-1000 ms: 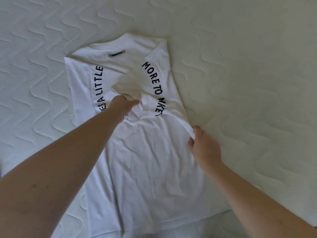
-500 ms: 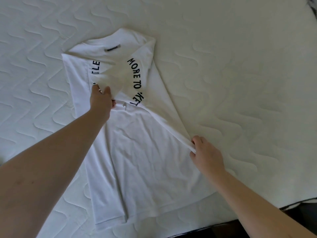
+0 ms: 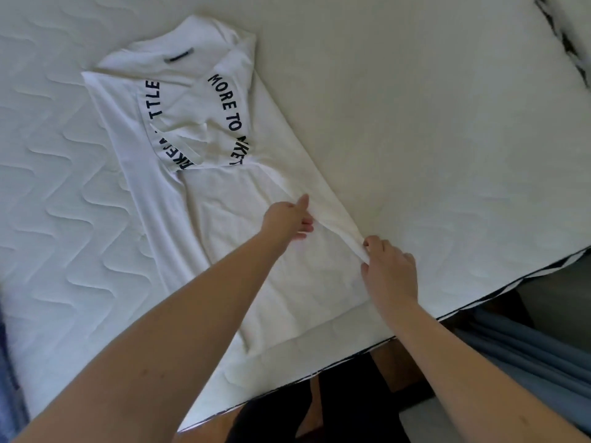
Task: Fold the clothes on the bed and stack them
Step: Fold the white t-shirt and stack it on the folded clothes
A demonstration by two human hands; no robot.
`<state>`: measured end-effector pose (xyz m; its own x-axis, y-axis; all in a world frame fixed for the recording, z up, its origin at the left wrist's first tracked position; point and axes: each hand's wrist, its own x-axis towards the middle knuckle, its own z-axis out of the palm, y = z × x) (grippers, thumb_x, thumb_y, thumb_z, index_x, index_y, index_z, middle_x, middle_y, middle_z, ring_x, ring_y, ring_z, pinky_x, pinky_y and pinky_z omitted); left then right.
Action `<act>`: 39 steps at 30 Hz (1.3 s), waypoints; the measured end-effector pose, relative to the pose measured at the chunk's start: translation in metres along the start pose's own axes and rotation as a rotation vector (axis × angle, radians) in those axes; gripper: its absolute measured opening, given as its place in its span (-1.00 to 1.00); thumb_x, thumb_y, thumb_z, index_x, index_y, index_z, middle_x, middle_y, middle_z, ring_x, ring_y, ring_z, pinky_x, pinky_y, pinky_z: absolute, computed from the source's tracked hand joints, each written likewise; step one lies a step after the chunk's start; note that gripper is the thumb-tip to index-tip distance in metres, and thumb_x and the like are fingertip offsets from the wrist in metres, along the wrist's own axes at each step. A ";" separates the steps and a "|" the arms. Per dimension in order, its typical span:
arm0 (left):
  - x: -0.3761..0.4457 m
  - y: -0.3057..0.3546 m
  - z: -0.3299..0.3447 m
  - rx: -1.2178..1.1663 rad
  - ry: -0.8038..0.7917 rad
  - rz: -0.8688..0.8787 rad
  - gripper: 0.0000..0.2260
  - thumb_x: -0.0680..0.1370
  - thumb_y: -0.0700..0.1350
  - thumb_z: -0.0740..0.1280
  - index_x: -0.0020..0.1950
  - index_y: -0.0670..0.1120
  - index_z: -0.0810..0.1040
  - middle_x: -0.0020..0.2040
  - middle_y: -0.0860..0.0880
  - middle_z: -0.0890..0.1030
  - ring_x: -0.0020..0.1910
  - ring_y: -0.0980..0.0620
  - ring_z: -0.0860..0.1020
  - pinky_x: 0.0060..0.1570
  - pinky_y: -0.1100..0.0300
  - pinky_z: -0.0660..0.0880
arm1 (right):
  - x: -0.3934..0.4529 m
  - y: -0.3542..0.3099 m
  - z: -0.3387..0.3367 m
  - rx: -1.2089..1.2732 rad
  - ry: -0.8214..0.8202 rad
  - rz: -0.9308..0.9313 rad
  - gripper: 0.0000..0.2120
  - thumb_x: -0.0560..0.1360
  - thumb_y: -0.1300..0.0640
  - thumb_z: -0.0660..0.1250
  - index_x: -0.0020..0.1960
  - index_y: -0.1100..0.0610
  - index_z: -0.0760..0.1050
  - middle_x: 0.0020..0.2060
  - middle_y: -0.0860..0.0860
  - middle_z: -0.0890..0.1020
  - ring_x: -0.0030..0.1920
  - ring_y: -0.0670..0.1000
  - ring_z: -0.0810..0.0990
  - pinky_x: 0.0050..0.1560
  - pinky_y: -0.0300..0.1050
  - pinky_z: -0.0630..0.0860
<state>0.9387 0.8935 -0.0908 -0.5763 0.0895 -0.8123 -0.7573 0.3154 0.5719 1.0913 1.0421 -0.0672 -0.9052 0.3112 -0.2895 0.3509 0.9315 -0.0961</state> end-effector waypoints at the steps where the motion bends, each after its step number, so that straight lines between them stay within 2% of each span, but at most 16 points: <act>1: -0.004 -0.003 0.014 0.015 -0.062 -0.014 -0.66 0.59 0.12 0.31 -0.11 -0.16 0.55 -0.16 -0.13 0.68 -0.20 -0.04 0.68 -0.19 0.08 0.65 | -0.008 -0.002 0.000 0.010 0.035 -0.032 -0.73 0.49 0.17 0.40 0.17 0.14 0.47 -0.09 0.06 0.58 -0.16 0.09 0.58 -0.13 -0.03 0.46; 3: -0.009 -0.012 0.032 -0.039 -0.095 -0.022 -0.74 0.57 0.06 0.37 -0.06 -0.15 0.56 -0.06 -0.15 0.68 -0.12 -0.05 0.68 -0.20 0.10 0.64 | -0.027 -0.009 0.004 0.044 0.080 -0.090 -0.70 0.44 0.25 0.43 0.15 0.15 0.51 -0.10 0.07 0.57 -0.20 0.09 0.57 -0.16 -0.04 0.49; 5: -0.009 -0.021 0.036 -0.157 -0.064 -0.022 -0.86 0.56 -0.12 0.40 -0.01 -0.19 0.55 0.03 -0.18 0.66 -0.07 -0.10 0.66 -0.24 0.10 0.64 | -0.045 -0.016 0.010 0.064 0.099 -0.140 -0.67 0.40 0.28 0.45 0.15 0.15 0.53 -0.11 0.08 0.57 -0.20 0.09 0.55 -0.16 -0.04 0.50; 7: -0.007 -0.029 0.029 -0.135 0.010 0.002 -0.89 0.53 -0.23 0.38 0.04 -0.22 0.54 0.06 -0.20 0.63 -0.01 -0.17 0.64 -0.10 -0.04 0.65 | -0.060 -0.024 0.020 0.059 0.107 -0.180 -0.61 0.35 0.31 0.48 0.15 0.14 0.54 -0.10 0.07 0.58 -0.16 0.10 0.54 -0.13 -0.02 0.50; 9: -0.004 -0.036 0.017 -0.081 0.101 0.035 -0.92 0.52 -0.24 0.32 0.01 -0.18 0.53 0.03 -0.19 0.62 0.00 -0.19 0.62 -0.05 -0.10 0.64 | -0.073 -0.029 0.032 0.044 0.138 -0.221 -0.53 0.28 0.31 0.51 0.16 0.11 0.55 -0.07 0.06 0.58 -0.14 0.11 0.54 -0.13 -0.01 0.51; 12: -0.001 -0.046 -0.001 -0.073 0.168 0.057 -0.94 0.55 -0.18 0.31 0.00 -0.12 0.50 0.03 -0.16 0.61 -0.01 -0.16 0.62 -0.17 0.01 0.65 | -0.082 -0.030 0.048 0.053 0.154 -0.162 -0.42 0.28 0.25 0.53 0.27 0.06 0.50 0.08 0.06 0.56 0.01 0.13 0.54 -0.01 0.03 0.49; 16: -0.003 -0.061 -0.010 -0.148 0.063 0.009 -0.80 0.52 -0.15 0.44 0.08 -0.14 0.50 0.09 -0.16 0.63 -0.01 -0.11 0.66 -0.17 0.08 0.64 | -0.083 -0.018 0.065 0.077 0.064 0.044 -0.24 0.34 0.10 0.49 0.49 0.07 0.30 0.35 0.16 0.44 0.27 0.21 0.47 0.18 0.16 0.43; 20: -0.019 -0.072 -0.001 -0.150 -0.132 -0.033 -0.64 0.48 -0.21 0.48 0.25 -0.20 0.52 0.14 -0.11 0.64 0.01 -0.04 0.66 -0.21 0.20 0.63 | -0.087 -0.006 0.077 0.161 -0.029 0.071 -0.37 0.53 0.06 0.33 0.54 0.11 0.21 0.42 0.15 0.37 0.36 0.20 0.38 0.26 0.13 0.35; 23: -0.031 -0.086 0.013 -0.098 -0.196 -0.057 -0.62 0.49 -0.26 0.46 0.28 -0.17 0.50 0.15 -0.09 0.63 -0.03 0.01 0.64 -0.26 0.24 0.62 | -0.090 0.000 0.078 0.246 -0.018 0.074 -0.48 0.58 0.13 0.27 0.51 0.11 0.26 0.37 0.11 0.42 0.35 0.16 0.39 0.27 0.10 0.34; 26: -0.037 -0.099 0.020 -0.089 -0.220 -0.074 -0.66 0.53 -0.24 0.42 0.28 -0.12 0.48 0.14 -0.07 0.63 0.01 -0.03 0.64 -0.22 0.17 0.63 | -0.079 0.003 0.072 0.436 -0.031 0.179 -0.53 0.55 0.24 0.26 0.45 0.04 0.33 0.29 0.06 0.45 0.27 0.13 0.39 0.23 0.06 0.35; 29: -0.036 -0.104 0.018 -0.163 -0.215 -0.077 -0.72 0.56 -0.16 0.39 0.27 -0.09 0.50 0.11 -0.05 0.65 0.02 -0.04 0.66 -0.18 0.12 0.64 | -0.065 0.003 0.066 0.665 -0.054 0.288 -0.60 0.54 0.30 0.24 0.33 0.02 0.42 0.19 -0.01 0.50 0.16 0.06 0.45 0.21 0.05 0.42; 32: -0.036 -0.107 0.017 -0.210 -0.205 -0.069 -0.77 0.57 -0.14 0.39 0.22 -0.07 0.53 0.06 -0.03 0.68 -0.03 0.01 0.68 -0.20 0.16 0.63 | -0.057 0.005 0.062 0.883 -0.043 0.390 -0.63 0.51 0.35 0.23 0.22 0.01 0.48 0.06 -0.09 0.57 0.06 -0.05 0.55 0.11 -0.08 0.52; 36: -0.036 -0.107 0.019 -0.244 -0.156 -0.039 -0.85 0.59 -0.14 0.37 0.15 -0.06 0.56 -0.01 -0.02 0.70 -0.13 0.05 0.70 -0.24 0.22 0.61 | -0.058 0.015 0.062 0.902 -0.029 0.467 -0.69 0.50 0.33 0.25 0.07 -0.04 0.54 -0.12 -0.19 0.60 -0.11 -0.24 0.55 -0.14 -0.38 0.43; 39: -0.036 -0.104 0.021 -0.244 -0.104 -0.036 -0.89 0.59 -0.14 0.36 0.09 -0.11 0.58 -0.03 -0.09 0.71 -0.13 0.00 0.71 -0.21 0.21 0.62 | -0.067 0.022 0.062 0.897 -0.018 0.572 -0.84 0.53 0.22 0.30 -0.01 -0.03 0.53 -0.21 -0.16 0.60 -0.17 -0.14 0.58 -0.23 -0.32 0.43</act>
<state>1.0449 0.8771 -0.1237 -0.5227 0.1834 -0.8325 -0.8354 0.0843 0.5431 1.1742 1.0302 -0.1088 -0.5489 0.6488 -0.5270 0.7781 0.1662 -0.6058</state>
